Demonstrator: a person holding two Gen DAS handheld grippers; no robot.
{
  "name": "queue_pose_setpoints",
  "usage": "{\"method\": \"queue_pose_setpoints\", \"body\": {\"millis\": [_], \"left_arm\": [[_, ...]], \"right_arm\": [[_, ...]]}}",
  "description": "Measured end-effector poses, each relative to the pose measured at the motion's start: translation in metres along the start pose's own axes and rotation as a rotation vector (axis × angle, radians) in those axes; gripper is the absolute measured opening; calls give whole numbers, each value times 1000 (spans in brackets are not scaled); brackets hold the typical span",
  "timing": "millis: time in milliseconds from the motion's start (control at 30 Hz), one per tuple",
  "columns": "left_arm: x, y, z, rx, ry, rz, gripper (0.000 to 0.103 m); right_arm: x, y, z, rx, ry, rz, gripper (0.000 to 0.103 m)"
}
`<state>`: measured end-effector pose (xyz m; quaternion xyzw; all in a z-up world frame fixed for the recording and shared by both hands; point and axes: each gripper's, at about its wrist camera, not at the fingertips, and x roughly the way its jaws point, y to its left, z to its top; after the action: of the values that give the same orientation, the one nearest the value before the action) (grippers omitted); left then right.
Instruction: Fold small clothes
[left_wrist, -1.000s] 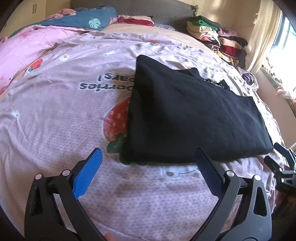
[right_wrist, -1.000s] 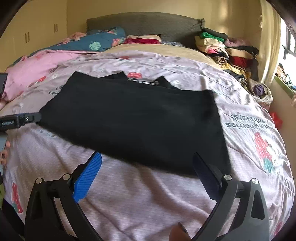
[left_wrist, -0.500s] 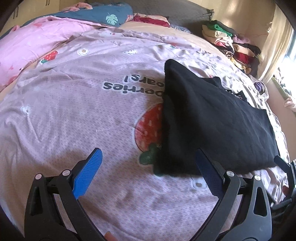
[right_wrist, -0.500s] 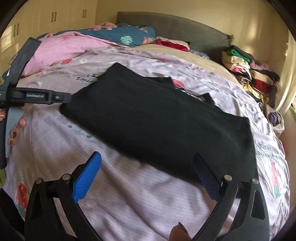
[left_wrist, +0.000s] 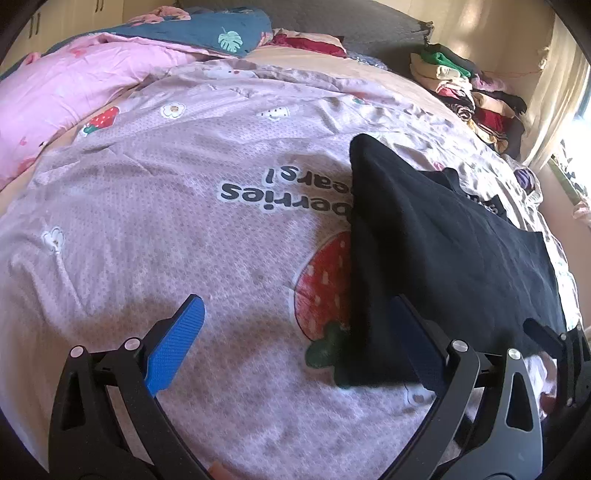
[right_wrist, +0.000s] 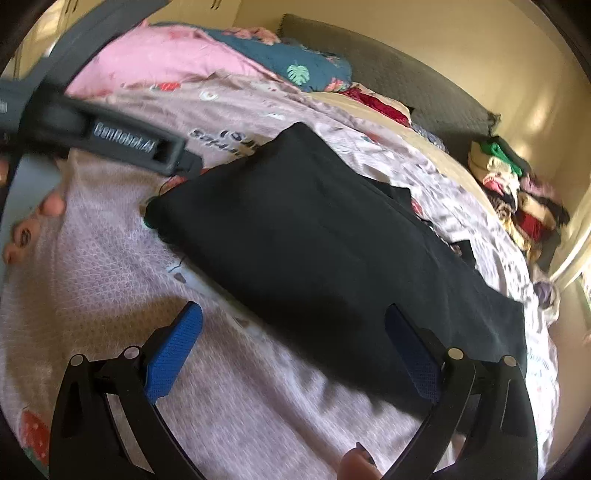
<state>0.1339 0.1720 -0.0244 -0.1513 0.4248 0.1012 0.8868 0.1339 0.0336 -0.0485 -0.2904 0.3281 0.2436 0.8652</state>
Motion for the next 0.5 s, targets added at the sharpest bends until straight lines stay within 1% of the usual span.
{"method": "queue_pose_setpoints", "body": {"millis": [233, 367, 467, 500], "left_arm": [[12, 8, 12, -26, 6, 7, 93], [20, 10, 18, -39, 13, 3, 93], [24, 11, 24, -43, 15, 0, 93], [26, 11, 25, -43, 17, 2, 93]], "right_arm": [[24, 11, 15, -59, 11, -63, 98], [38, 11, 25, -66, 16, -65, 98], [44, 11, 32, -73, -1, -81, 98], [45, 10, 34, -75, -16, -98, 98]]}}
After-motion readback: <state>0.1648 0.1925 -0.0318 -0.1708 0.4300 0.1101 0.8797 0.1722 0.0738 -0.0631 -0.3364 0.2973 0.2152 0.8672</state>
